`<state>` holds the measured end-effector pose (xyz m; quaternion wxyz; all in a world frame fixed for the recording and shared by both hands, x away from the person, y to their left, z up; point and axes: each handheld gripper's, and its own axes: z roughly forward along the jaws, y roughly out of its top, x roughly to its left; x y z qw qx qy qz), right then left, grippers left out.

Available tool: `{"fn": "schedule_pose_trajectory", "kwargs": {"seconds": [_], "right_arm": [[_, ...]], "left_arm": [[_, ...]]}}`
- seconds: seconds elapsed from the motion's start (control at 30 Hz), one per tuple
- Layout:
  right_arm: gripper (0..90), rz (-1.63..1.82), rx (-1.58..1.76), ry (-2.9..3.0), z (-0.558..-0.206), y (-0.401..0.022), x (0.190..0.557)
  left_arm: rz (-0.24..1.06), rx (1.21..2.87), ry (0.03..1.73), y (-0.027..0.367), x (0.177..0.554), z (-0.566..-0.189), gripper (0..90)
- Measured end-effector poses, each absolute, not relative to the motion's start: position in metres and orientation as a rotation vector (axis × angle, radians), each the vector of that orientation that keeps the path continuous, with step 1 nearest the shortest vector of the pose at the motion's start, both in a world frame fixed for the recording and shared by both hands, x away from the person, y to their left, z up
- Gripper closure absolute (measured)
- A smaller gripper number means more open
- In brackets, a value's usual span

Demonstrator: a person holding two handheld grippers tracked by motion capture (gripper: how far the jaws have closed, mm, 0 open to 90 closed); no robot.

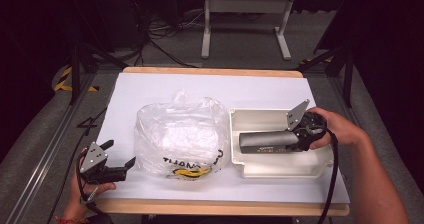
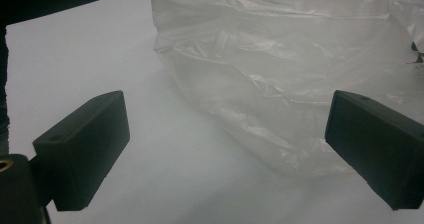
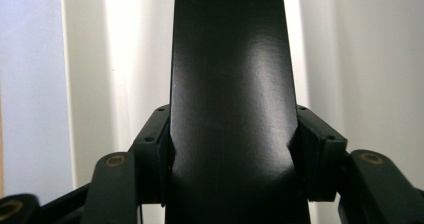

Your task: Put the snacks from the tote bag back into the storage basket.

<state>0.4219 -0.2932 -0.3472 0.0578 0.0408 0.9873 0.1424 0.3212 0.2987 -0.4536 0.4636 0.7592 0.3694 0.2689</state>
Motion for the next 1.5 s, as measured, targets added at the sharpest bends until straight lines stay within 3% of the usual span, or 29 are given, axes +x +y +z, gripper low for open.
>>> {"fn": "schedule_pose_trajectory", "kwargs": {"seconds": [1.5], "right_arm": [[41.7,0.167,0.134,3.027,-0.375,-0.289,0.424]], "left_arm": [[0.641,1.871,0.911,0.299,0.323,-0.455,4.8]]}}
